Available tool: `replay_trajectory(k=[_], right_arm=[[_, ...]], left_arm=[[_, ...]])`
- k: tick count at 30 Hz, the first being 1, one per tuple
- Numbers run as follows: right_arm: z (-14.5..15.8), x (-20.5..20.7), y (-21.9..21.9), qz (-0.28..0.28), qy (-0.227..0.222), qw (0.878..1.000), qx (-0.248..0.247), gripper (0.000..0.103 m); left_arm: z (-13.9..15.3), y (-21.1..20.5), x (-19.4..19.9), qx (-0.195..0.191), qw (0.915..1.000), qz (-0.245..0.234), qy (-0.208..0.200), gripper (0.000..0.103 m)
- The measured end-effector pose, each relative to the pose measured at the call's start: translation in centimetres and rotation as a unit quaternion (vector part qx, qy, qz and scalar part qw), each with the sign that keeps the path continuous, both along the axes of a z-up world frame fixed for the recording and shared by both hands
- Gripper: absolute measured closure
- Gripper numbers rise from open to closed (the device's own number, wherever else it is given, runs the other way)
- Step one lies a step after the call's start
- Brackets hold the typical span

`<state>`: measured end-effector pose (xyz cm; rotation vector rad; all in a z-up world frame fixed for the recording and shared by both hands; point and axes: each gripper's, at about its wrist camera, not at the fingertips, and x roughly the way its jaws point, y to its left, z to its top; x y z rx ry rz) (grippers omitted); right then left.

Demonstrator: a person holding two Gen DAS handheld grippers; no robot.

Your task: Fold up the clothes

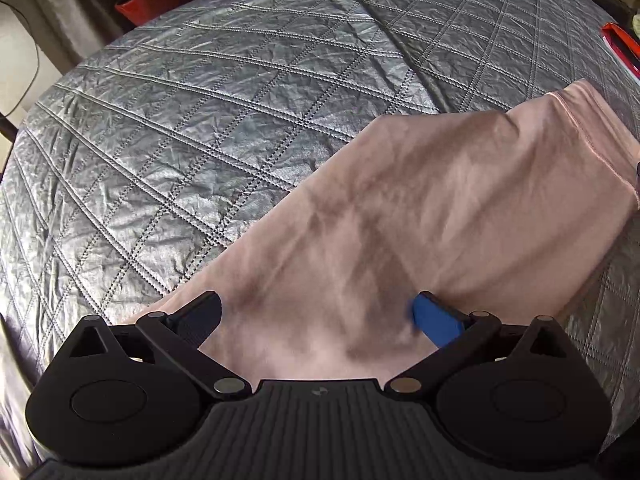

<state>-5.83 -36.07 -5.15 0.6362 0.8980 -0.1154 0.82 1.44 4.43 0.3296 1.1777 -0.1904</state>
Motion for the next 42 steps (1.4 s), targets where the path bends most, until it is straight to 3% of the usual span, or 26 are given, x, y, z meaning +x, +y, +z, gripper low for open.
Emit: replay_trajectory(k=[3,8,12,15,19,21,24,26,27,31,33,38,40,42], right_arm=[[0.5,-1.2,-1.8,-0.016,0.009,1.0,0.025,0.082],[2.9,-2.6,-2.6,-0.022,-0.009,0.999,-0.038,0.082],[3.9,-0.2,-0.3,0.028,-0.061,0.996,-0.064,0.076],[3.6,3.2,2.7,0.088,-0.075,0.989,-0.095,0.076],[2.2,5.3,5.1,0.17,-0.06,0.975,-0.132,0.078],[1.0,5.7,4.5,0.172,-0.034,0.974,-0.14,0.079],[0.6,4.5,2.7,0.156,-0.022,0.975,-0.155,0.089],[0.9,3.6,2.2,0.148,-0.01,0.969,-0.197,0.089],[1.1,3.3,2.3,0.146,-0.01,0.966,-0.212,0.08],[2.3,3.3,2.5,0.149,-0.051,0.971,-0.178,0.074],[2.4,4.1,3.7,0.165,-0.063,0.966,-0.188,0.074],[1.8,6.3,6.1,0.21,-0.079,0.949,-0.222,0.075],[0.9,6.8,6.2,0.219,-0.068,0.945,-0.234,0.083],[0.1,7.0,6.2,0.224,-0.054,0.943,-0.24,0.085]], left_arm=[[0.0,0.3,0.3,-0.008,0.9999,0.002,0.012,0.0],[0.5,0.8,0.6,-0.019,0.9997,0.005,0.014,0.0],[0.9,-0.3,0.4,-0.054,0.9984,-0.009,0.016,0.0],[0.1,-1.8,0.1,-0.026,0.999,-0.033,0.016,0.0],[-0.2,-1.5,0.2,-0.026,0.999,-0.03,0.02,0.0],[-0.2,-1.4,0.2,-0.022,0.9991,-0.03,0.021,0.0],[0.1,-1.1,0.5,-0.009,0.9994,-0.032,0.014,0.0],[0.5,-0.5,0.8,-0.012,0.9996,-0.023,0.009,0.0],[0.8,-0.3,1.1,-0.023,0.9996,-0.016,0.008,0.0],[1.7,-0.7,2.5,-0.051,0.9987,0.007,0.005,0.0],[1.8,-1.3,3.4,-0.058,0.9982,0.016,0.002,0.0],[0.3,-1.2,6.5,-0.092,0.9923,0.079,0.025,0.0],[-0.5,-0.8,7.4,-0.098,0.9887,0.108,0.034,0.0],[-0.6,-0.9,7.5,-0.087,0.989,0.116,0.027,0.0]])
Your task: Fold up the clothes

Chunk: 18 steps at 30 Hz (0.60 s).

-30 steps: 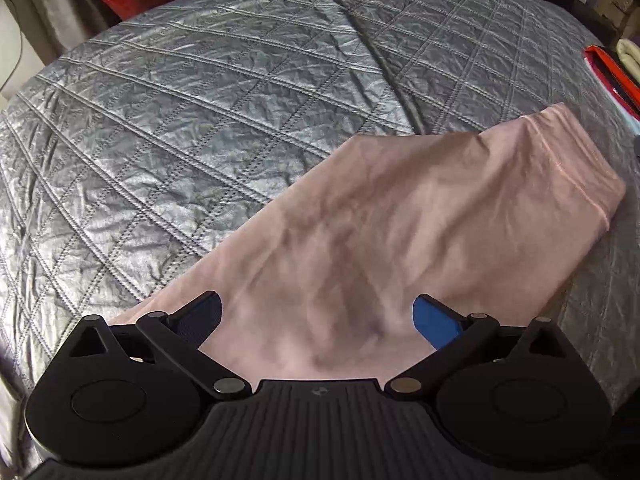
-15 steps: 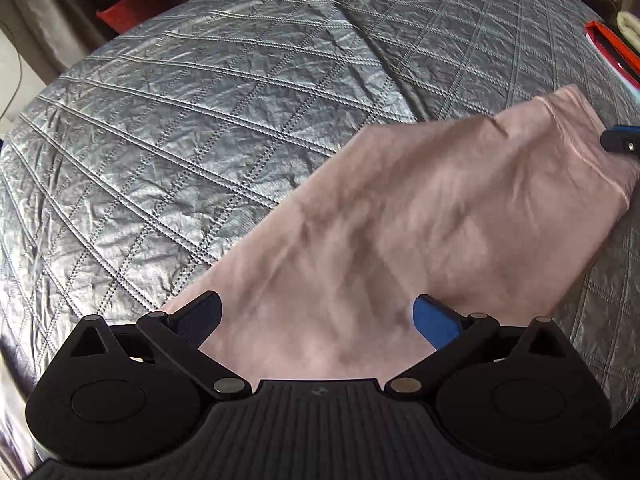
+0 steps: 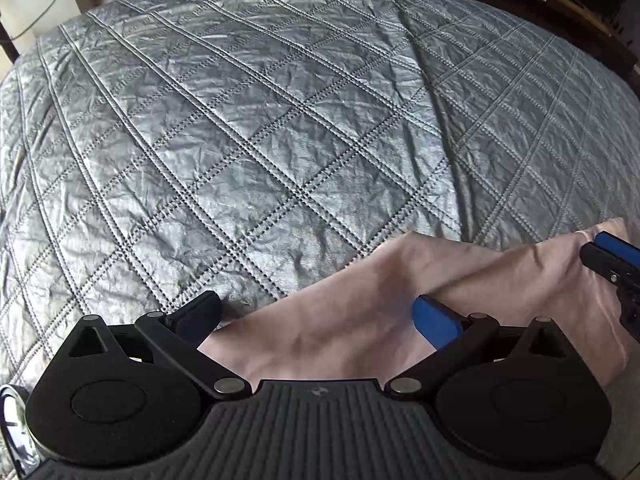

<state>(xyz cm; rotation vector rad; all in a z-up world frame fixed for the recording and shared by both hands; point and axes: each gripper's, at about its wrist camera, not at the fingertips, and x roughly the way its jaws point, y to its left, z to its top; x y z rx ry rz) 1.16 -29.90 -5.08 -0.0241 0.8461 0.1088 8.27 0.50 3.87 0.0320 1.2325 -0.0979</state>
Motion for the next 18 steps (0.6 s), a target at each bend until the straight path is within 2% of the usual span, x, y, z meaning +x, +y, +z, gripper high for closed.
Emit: replay_trajectory(k=[3,4,6,11,12,13,18], right_arm=[[-0.1,-1.1,0.2,-0.002,-0.002,1.0,0.002,0.084],[0.1,-1.5,0.3,-0.006,-0.006,1.0,-0.001,0.076],[0.4,-2.1,0.1,-0.018,-0.012,1.0,-0.003,0.07],[0.4,-2.5,-0.7,-0.046,-0.024,0.999,-0.002,0.066],[0.4,-2.7,-0.8,-0.056,-0.025,0.998,0.002,0.061],[0.5,-3.0,-1.1,-0.068,-0.024,0.997,0.01,0.057],[2.2,-6.1,-2.7,-0.134,-0.028,0.985,0.103,0.055]], left_arm=[[-0.1,-0.2,0.0,0.012,0.9998,0.015,-0.007,0.0],[-0.1,-0.3,0.0,0.014,0.9997,0.021,-0.009,0.0],[0.0,-0.4,-0.1,0.015,0.9993,0.034,-0.008,0.0],[0.6,-0.6,-1.4,-0.004,0.9991,0.042,-0.001,0.0],[0.9,-0.6,-1.8,-0.008,0.9992,0.039,-0.001,0.0],[1.1,-0.7,-2.4,-0.01,0.9993,0.036,-0.002,0.0],[1.2,-0.6,-5.1,-0.02,0.9993,0.032,0.004,0.0]])
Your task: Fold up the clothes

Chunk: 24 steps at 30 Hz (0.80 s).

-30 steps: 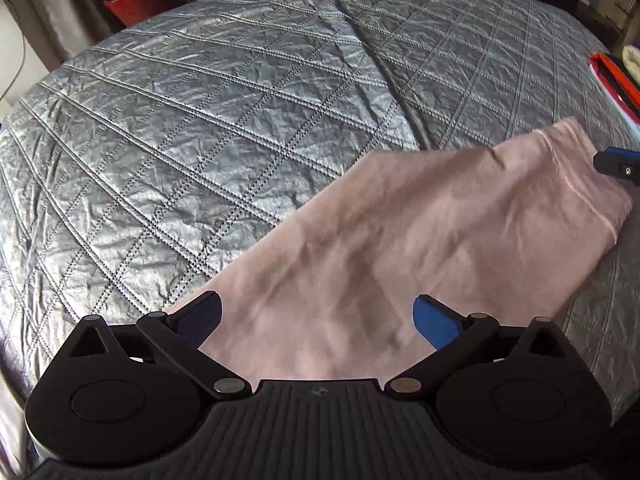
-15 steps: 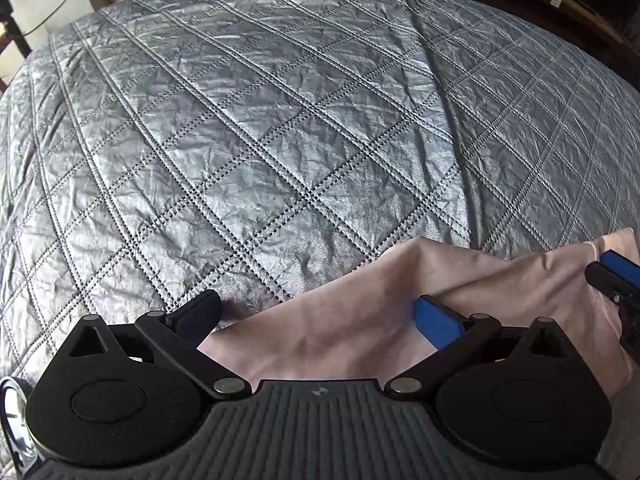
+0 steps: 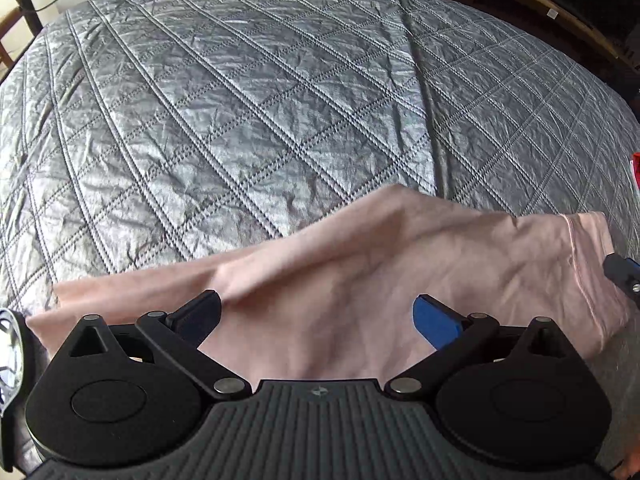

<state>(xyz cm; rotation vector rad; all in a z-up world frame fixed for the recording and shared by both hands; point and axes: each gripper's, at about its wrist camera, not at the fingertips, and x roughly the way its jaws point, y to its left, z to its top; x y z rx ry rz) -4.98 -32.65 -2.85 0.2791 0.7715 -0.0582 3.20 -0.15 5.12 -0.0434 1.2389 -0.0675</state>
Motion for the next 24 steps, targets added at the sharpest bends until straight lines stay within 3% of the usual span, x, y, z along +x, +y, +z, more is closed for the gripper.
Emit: replay_trajectory(k=[3,6,9,15,18,21,24], right_arm=[[1.2,-2.8,-0.7,-0.045,-0.015,0.995,0.091,0.039],[1.2,-3.9,-0.1,-0.078,-0.012,0.986,0.146,0.038],[2.8,-6.1,0.7,-0.081,-0.026,0.986,0.141,0.026],[3.0,-10.3,2.7,-0.042,-0.021,0.986,0.159,0.029],[3.7,-10.7,3.4,-0.034,-0.053,0.988,0.144,0.03],[3.6,-10.1,4.0,-0.025,-0.041,0.989,0.139,0.037],[3.3,-9.7,4.2,-0.022,-0.039,0.987,0.152,0.038]], left_arm=[[-0.1,0.0,-2.1,-0.019,0.9996,0.004,0.02,0.0],[0.7,0.2,-4.8,-0.024,0.9996,-0.003,0.015,0.0],[1.5,0.9,-7.8,-0.017,0.9998,0.0,0.005,0.0],[3.6,3.4,-12.9,-0.017,0.9991,0.037,-0.012,0.0],[4.6,4.6,-14.3,-0.015,0.999,0.039,-0.015,0.0],[5.2,4.9,-17.1,-0.01,0.9992,0.035,-0.016,0.0],[5.7,4.8,-19.2,-0.002,0.9994,0.026,-0.022,0.0]])
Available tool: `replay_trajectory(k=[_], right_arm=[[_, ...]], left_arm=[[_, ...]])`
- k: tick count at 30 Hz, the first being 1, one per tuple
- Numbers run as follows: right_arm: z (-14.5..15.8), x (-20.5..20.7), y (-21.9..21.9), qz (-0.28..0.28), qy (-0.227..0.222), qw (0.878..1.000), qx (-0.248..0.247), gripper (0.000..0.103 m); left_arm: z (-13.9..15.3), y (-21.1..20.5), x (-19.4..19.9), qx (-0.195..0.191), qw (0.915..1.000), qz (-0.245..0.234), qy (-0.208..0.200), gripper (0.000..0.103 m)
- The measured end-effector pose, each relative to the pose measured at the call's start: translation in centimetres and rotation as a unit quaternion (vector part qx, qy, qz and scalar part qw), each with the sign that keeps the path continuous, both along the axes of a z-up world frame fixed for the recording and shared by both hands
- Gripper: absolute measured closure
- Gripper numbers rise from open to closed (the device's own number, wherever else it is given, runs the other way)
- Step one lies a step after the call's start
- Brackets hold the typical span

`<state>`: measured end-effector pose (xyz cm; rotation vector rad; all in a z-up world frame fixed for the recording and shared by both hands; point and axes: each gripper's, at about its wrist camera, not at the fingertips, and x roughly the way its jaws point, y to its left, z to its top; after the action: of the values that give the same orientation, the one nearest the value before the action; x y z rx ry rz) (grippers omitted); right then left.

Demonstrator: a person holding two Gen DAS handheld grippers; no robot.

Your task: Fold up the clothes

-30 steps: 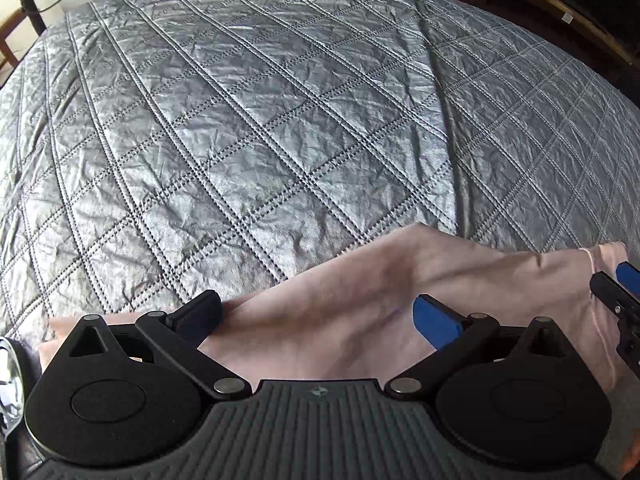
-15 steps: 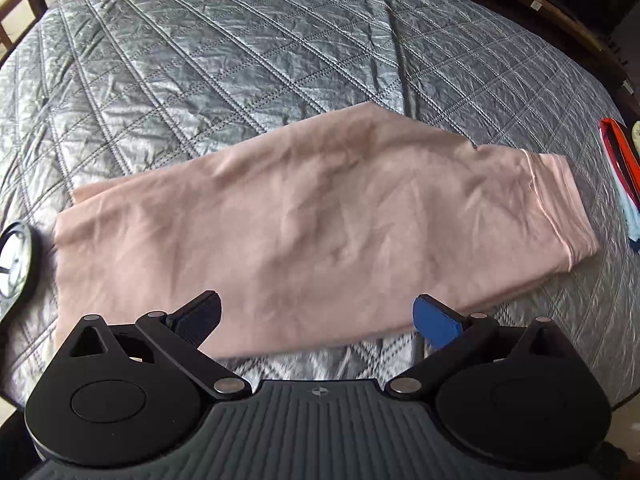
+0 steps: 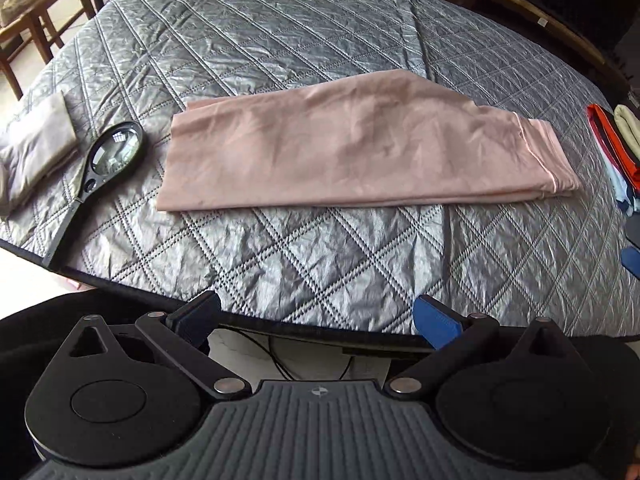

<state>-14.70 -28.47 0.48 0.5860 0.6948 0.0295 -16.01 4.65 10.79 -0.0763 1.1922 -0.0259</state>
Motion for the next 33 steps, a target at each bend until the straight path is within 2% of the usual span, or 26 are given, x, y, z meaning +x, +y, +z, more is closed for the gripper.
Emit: replay_trajectory(k=[4,9,13,17,24,27,33], right_arm=[[-0.6,0.4,0.7,0.001,0.015,1.0,0.015,0.039],[0.2,-0.1,2.3,0.025,0.008,0.999,-0.019,0.039],[0.2,-0.7,1.5,0.012,0.006,1.0,-0.011,0.038],[0.1,-1.2,0.5,-0.002,0.008,1.0,0.0,0.037],[0.0,-0.8,0.4,0.001,0.019,1.0,-0.017,0.037],[0.0,-0.6,0.5,0.003,0.02,1.0,-0.018,0.037],[-0.2,0.3,1.3,0.012,0.025,0.999,-0.015,0.037]], left_arm=[[0.1,-0.8,-2.4,0.015,0.9995,-0.027,0.0,0.0],[-1.1,-3.1,-4.3,0.051,0.9961,-0.07,0.016,0.0],[-1.2,-3.8,-5.7,0.061,0.9949,-0.078,0.02,0.0],[-0.3,-4.5,-7.0,0.06,0.9946,-0.083,0.016,0.0],[0.7,-5.5,-9.2,0.042,0.9952,-0.087,0.02,0.0],[0.9,-5.6,-9.4,0.047,0.9953,-0.082,0.022,0.0],[1.9,-5.2,-9.2,0.03,0.9972,-0.068,0.012,0.0]])
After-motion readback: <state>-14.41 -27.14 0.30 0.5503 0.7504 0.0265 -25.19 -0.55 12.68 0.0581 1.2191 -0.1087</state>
